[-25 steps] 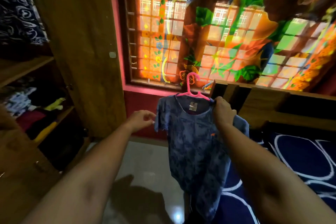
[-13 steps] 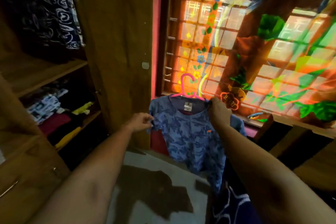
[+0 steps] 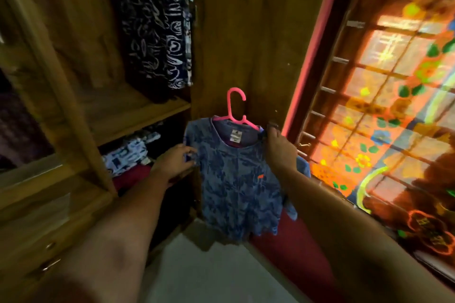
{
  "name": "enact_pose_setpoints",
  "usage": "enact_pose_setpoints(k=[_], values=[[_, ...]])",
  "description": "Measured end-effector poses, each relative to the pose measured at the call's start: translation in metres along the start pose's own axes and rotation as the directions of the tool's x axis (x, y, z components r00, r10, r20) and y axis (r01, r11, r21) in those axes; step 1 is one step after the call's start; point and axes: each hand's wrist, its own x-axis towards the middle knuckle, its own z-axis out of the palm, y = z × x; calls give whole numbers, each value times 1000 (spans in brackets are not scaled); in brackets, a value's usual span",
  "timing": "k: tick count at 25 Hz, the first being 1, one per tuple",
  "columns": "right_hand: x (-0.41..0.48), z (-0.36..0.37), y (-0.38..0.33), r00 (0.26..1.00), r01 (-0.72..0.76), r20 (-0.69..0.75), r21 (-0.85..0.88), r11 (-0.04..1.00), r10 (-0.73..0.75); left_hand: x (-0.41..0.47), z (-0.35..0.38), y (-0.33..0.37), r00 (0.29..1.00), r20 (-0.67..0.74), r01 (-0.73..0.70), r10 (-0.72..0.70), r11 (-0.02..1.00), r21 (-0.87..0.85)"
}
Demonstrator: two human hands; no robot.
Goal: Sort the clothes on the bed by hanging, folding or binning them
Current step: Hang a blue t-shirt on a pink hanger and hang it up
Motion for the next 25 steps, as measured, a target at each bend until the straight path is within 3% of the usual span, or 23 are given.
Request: enact_pose_setpoints(k=[3, 6, 11, 17, 21, 23, 25], values=[[51, 13, -36, 994, 104, -50, 94, 990, -100, 12, -36, -20, 989, -144, 26, -22, 999, 27], [109, 21, -68, 943, 287, -213, 125, 950, -257, 26, -81, -26, 942, -334, 24, -22, 1000, 3], [214, -10, -128, 749, 510, -470, -41, 859, -467, 53, -179, -12, 837, -548, 95, -9, 987, 130], [325, -75, -173, 508, 604, -686, -147, 783, -520, 76, -294, 21, 722, -688, 211, 67, 927, 311], [374, -122, -211, 401, 643, -736, -198, 740, -546, 78, -371, 57, 640, -701, 365, 314, 679, 637], [395, -142, -237, 312, 655, -761, -261, 709, -568, 77, -413, 73, 594, -693, 457, 410, 537, 709], [415, -163, -261, 211, 632, -790, -339, 697, -576, 77, -456, 89, 511, -695, 524, 506, 457, 719]])
